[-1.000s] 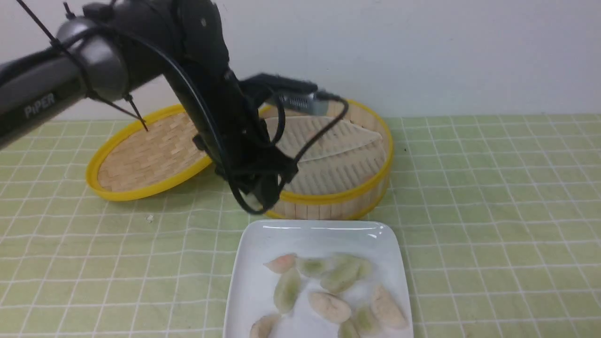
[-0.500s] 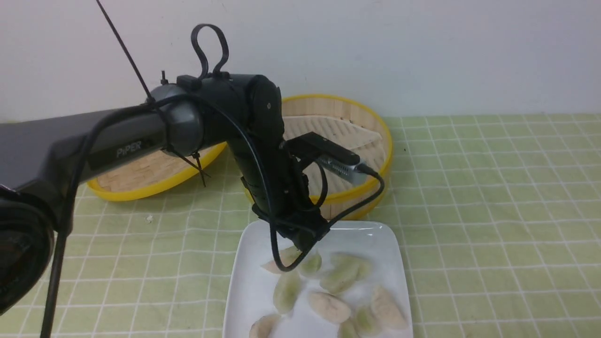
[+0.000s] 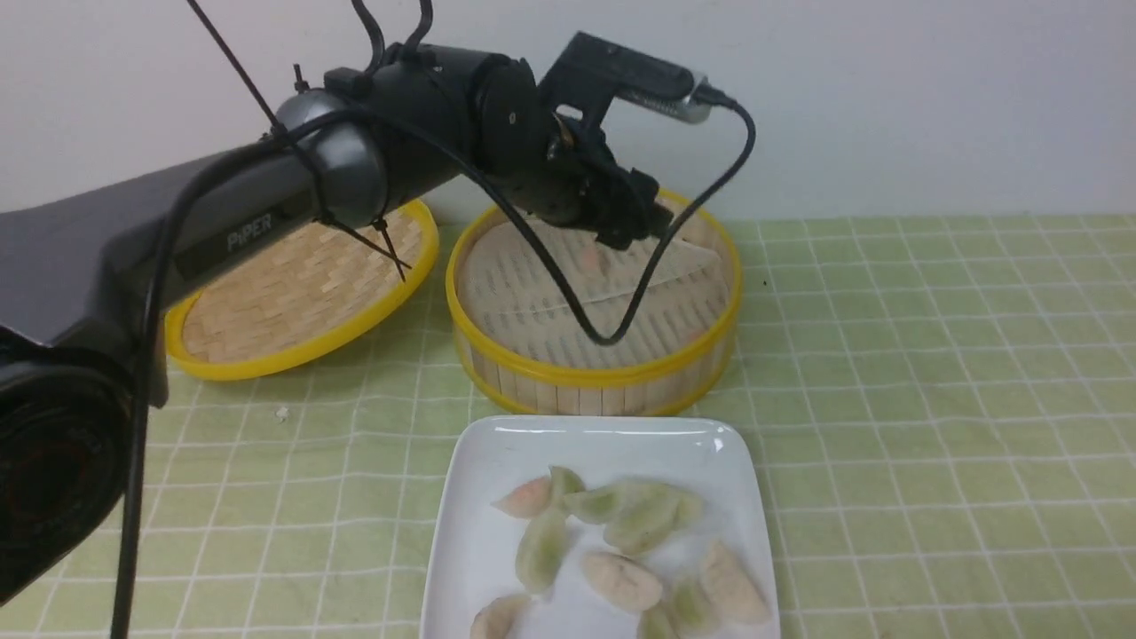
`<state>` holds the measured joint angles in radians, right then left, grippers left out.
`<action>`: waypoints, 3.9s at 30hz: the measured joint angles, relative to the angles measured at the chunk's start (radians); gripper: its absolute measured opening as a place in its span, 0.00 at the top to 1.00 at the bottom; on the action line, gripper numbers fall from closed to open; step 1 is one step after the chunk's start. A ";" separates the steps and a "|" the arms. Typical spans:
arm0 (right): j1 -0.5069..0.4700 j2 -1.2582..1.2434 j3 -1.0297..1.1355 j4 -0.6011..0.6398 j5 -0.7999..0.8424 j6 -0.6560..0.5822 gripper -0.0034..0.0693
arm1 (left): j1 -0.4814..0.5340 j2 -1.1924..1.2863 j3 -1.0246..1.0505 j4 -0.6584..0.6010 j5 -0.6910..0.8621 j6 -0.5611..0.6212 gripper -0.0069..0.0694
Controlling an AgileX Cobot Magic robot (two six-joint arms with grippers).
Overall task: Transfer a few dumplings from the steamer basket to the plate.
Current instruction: Use the left arm to put the dumpling into the plate, then use the right arm to grab a dumpling from inside the steamer
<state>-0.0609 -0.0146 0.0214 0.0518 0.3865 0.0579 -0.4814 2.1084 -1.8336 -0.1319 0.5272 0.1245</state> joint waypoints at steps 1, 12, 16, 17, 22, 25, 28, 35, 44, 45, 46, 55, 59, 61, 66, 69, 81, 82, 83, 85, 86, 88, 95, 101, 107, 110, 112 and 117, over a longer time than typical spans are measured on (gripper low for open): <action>0.000 0.000 0.000 0.000 0.000 0.000 0.97 | 0.005 0.015 -0.018 0.001 -0.001 -0.013 0.30; 0.000 0.000 0.000 0.000 0.000 0.000 0.97 | 0.113 0.353 -0.469 -0.136 0.270 -0.060 0.30; 0.000 0.000 0.000 0.000 0.000 0.000 0.97 | 0.140 0.419 -0.564 -0.225 0.313 -0.011 0.30; 0.000 0.000 0.000 0.000 0.000 0.000 0.97 | 0.142 0.431 -0.571 -0.236 0.313 0.005 0.30; 0.000 0.000 0.000 0.000 0.000 0.000 0.97 | 0.145 0.478 -0.582 -0.258 0.333 0.071 0.31; 0.000 0.000 0.000 0.000 0.000 0.000 0.97 | 0.144 0.495 -0.582 -0.258 0.335 0.080 0.31; 0.000 0.000 0.000 0.000 0.000 0.000 0.97 | 0.144 0.502 -0.586 -0.256 0.334 0.088 0.31; 0.000 0.000 0.000 0.000 0.000 0.000 0.97 | 0.144 0.512 -0.591 -0.244 0.325 0.092 0.65; 0.000 0.000 0.000 0.000 0.000 0.000 0.97 | 0.143 0.513 -0.665 -0.226 0.445 0.118 0.92; 0.000 0.000 0.000 0.000 0.000 0.000 0.97 | 0.143 0.512 -0.685 -0.222 0.467 0.118 0.92; 0.000 0.000 0.000 0.000 0.000 0.000 0.97 | 0.143 0.509 -0.712 -0.214 0.490 0.118 0.92; 0.000 0.000 0.000 0.000 0.000 0.000 0.97 | 0.141 0.481 -0.863 -0.190 0.488 0.174 0.92; 0.000 0.000 0.000 0.000 0.000 0.000 0.97 | 0.141 0.484 -0.863 -0.188 0.578 0.174 0.92; 0.000 0.000 0.000 0.000 0.000 0.000 0.97 | 0.141 0.479 -0.863 -0.182 0.643 0.174 0.92; 0.000 0.000 0.000 0.000 0.000 0.000 0.97 | 0.156 0.409 -0.863 -0.177 0.723 0.173 0.92; 0.000 0.000 0.000 0.000 0.000 0.000 0.97 | 0.183 0.312 -0.863 -0.176 0.724 0.147 0.92; 0.000 0.000 0.008 0.210 -0.207 0.095 0.97 | 0.200 -0.184 -0.353 -0.169 0.725 0.080 0.92; 0.000 0.000 0.008 0.269 -0.259 0.113 0.97 | 0.200 -0.244 -0.273 -0.161 0.725 0.080 0.92; 0.000 0.000 0.008 0.312 -0.296 0.126 0.97 | 0.200 -0.305 -0.208 -0.154 0.725 0.080 0.92; 0.000 0.000 0.008 0.399 -0.375 0.136 0.97 | 0.199 -0.424 -0.044 -0.139 0.724 0.081 0.92; 0.000 0.000 0.008 0.422 -0.407 0.131 0.97 | 0.199 -0.494 0.069 -0.134 0.725 0.086 0.92; 0.000 0.000 0.008 0.461 -0.471 0.133 0.97 | 0.198 -0.583 0.178 -0.133 0.722 0.090 0.92; 0.056 0.144 -0.210 0.456 -0.270 0.133 0.97 | 0.198 -0.862 0.551 -0.105 0.658 0.093 0.92; 0.182 0.715 -0.769 0.301 0.259 -0.026 0.97 | 0.198 -0.920 0.629 -0.072 0.666 0.087 0.92; 0.214 1.248 -1.262 0.275 0.630 -0.217 0.97 | 0.198 -0.952 0.636 -0.054 0.709 0.078 0.92; 0.227 1.412 -1.465 0.286 0.727 -0.272 0.97 | 0.198 -0.997 0.636 -0.052 0.711 0.078 0.92; 0.249 1.600 -1.692 0.289 0.822 -0.296 0.97 | 0.198 -1.057 0.636 -0.038 0.717 0.070 0.92; 0.310 1.964 -2.138 0.253 0.859 -0.292 0.97 | 0.198 -1.232 0.636 0.081 0.727 -0.028 0.92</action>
<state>0.2494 1.9491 -2.1169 0.3052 1.2457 -0.2345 -0.2831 0.8762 -1.1979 -0.0511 1.2547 0.0961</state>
